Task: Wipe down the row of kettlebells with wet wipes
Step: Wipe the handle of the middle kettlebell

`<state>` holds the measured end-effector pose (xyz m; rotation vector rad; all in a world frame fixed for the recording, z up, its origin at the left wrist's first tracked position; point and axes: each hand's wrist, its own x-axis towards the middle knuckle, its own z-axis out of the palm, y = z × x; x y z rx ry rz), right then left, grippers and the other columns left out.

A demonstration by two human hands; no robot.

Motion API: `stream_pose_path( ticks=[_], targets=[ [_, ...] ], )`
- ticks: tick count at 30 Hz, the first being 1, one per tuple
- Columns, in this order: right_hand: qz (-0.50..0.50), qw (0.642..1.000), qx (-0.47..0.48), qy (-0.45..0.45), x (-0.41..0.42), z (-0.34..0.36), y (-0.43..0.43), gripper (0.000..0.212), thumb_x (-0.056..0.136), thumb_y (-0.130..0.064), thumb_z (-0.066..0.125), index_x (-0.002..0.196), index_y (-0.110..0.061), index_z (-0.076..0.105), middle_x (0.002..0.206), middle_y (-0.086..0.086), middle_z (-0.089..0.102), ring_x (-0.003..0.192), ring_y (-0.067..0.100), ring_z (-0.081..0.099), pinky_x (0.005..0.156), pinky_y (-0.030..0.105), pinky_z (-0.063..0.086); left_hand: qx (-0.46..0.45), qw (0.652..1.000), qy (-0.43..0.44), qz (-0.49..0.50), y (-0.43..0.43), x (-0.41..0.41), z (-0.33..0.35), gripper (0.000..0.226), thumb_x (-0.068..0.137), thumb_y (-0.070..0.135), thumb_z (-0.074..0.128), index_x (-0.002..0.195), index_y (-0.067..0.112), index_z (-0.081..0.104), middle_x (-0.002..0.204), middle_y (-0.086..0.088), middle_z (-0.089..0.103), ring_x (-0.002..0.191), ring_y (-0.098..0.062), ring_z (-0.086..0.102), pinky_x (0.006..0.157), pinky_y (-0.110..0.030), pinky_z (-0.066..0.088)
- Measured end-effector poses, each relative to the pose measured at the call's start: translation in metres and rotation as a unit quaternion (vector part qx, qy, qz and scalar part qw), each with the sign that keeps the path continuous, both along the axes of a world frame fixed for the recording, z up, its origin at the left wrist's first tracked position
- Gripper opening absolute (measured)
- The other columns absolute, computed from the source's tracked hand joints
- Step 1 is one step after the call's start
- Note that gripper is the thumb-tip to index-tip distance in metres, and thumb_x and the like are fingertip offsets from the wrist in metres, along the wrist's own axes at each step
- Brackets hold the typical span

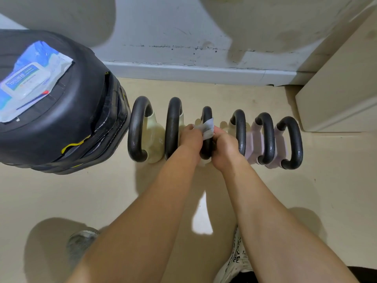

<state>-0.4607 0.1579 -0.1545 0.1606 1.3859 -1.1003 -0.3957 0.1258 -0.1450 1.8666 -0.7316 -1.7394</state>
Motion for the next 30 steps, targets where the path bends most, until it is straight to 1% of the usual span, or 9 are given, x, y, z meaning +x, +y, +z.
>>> stream_pose_path(
  ticks=[3, 5, 7, 9, 12, 17, 25, 28, 30],
  targets=[
    [0.01, 0.999, -0.032, 0.001, -0.004, -0.005, 0.006, 0.025, 0.1, -0.022, 0.057, 0.096, -0.005, 0.075, 0.107, 0.017, 0.076, 0.097, 0.025, 0.071, 0.088, 0.034, 0.055, -0.02, 1.0, -0.013, 0.02, 0.004, 0.002, -0.002, 0.025, 0.098, 0.018, 0.051, 0.116, 0.018, 0.067, 0.102, -0.011, 0.071, 0.098, -0.031, 0.068, 0.093, -0.041, 0.054],
    [0.021, 0.999, -0.043, 0.018, -0.003, -0.002, 0.001, 0.028, 0.102, -0.023, 0.052, 0.097, -0.006, 0.074, 0.093, 0.011, 0.073, 0.093, 0.024, 0.068, 0.092, 0.036, 0.053, -0.054, 0.998, -0.039, 0.017, 0.007, 0.002, -0.002, 0.019, 0.099, 0.022, 0.052, 0.105, 0.017, 0.069, 0.096, -0.007, 0.072, 0.093, -0.027, 0.069, 0.082, -0.034, 0.055],
    [0.093, 0.987, -0.027, 0.126, 0.0, 0.001, -0.004, 0.025, 0.103, -0.016, 0.048, 0.095, -0.007, 0.07, 0.083, 0.004, 0.067, 0.085, 0.023, 0.064, 0.094, 0.045, 0.052, -0.094, 0.992, -0.084, 0.005, 0.012, 0.0, 0.003, 0.019, 0.101, 0.023, 0.05, 0.109, 0.017, 0.066, 0.098, -0.002, 0.071, 0.087, -0.018, 0.066, 0.07, -0.027, 0.049],
    [0.128, 0.974, -0.004, 0.187, 0.002, -0.001, -0.004, 0.024, 0.102, -0.011, 0.046, 0.086, -0.013, 0.063, 0.075, 0.0, 0.063, 0.081, 0.024, 0.061, 0.088, 0.046, 0.055, -0.13, 0.985, -0.11, -0.002, 0.014, 0.001, 0.004, 0.02, 0.102, 0.026, 0.048, 0.113, 0.019, 0.064, 0.101, 0.003, 0.069, 0.087, -0.015, 0.064, 0.075, -0.026, 0.047],
    [0.099, 0.986, 0.009, 0.133, -0.001, -0.004, 0.001, 0.018, 0.097, -0.006, 0.046, 0.102, -0.009, 0.063, 0.052, -0.006, 0.062, 0.063, 0.017, 0.053, 0.06, 0.027, 0.044, -0.152, 0.979, -0.131, -0.021, 0.012, 0.005, 0.003, 0.018, 0.101, 0.027, 0.05, 0.109, 0.02, 0.064, 0.102, 0.002, 0.07, 0.093, -0.017, 0.065, 0.086, -0.032, 0.052],
    [0.064, 0.99, 0.019, 0.125, 0.0, -0.007, 0.006, 0.02, 0.094, -0.005, 0.046, 0.087, -0.007, 0.064, 0.066, 0.004, 0.055, 0.064, 0.019, 0.049, 0.066, 0.028, 0.04, -0.146, 0.973, -0.163, -0.079, 0.009, 0.009, 0.01, 0.02, 0.102, 0.026, 0.047, 0.11, 0.015, 0.062, 0.104, -0.002, 0.069, 0.096, -0.021, 0.065, 0.087, -0.034, 0.052],
    [0.089, 0.977, 0.003, 0.195, 0.004, -0.003, 0.008, 0.029, 0.101, -0.011, 0.048, 0.074, -0.016, 0.056, 0.074, 0.001, 0.058, 0.064, 0.013, 0.054, 0.062, 0.029, 0.046, -0.251, 0.91, -0.281, -0.172, 0.02, 0.02, 0.024, 0.021, 0.098, 0.03, 0.054, 0.105, 0.02, 0.072, 0.094, 0.007, 0.072, 0.085, -0.012, 0.064, 0.073, -0.021, 0.043],
    [0.012, 0.979, -0.05, 0.196, 0.013, -0.004, 0.017, 0.019, 0.096, -0.007, 0.052, 0.083, -0.001, 0.065, 0.076, 0.014, 0.06, 0.063, 0.018, 0.056, 0.056, 0.027, 0.048, -0.275, 0.913, -0.255, -0.16, 0.035, 0.018, 0.022, 0.02, 0.097, 0.029, 0.057, 0.103, 0.02, 0.074, 0.094, 0.008, 0.071, 0.081, -0.006, 0.062, 0.072, -0.015, 0.043],
    [-0.033, 0.978, -0.118, 0.168, 0.018, -0.002, 0.023, 0.017, 0.092, -0.01, 0.057, 0.077, -0.004, 0.064, 0.076, 0.015, 0.053, 0.069, 0.026, 0.052, 0.063, 0.032, 0.046, -0.285, 0.919, -0.227, -0.148, 0.043, 0.017, 0.018, 0.021, 0.097, 0.03, 0.059, 0.094, 0.018, 0.076, 0.092, 0.006, 0.069, 0.077, -0.004, 0.062, 0.07, -0.009, 0.042]
  ],
)
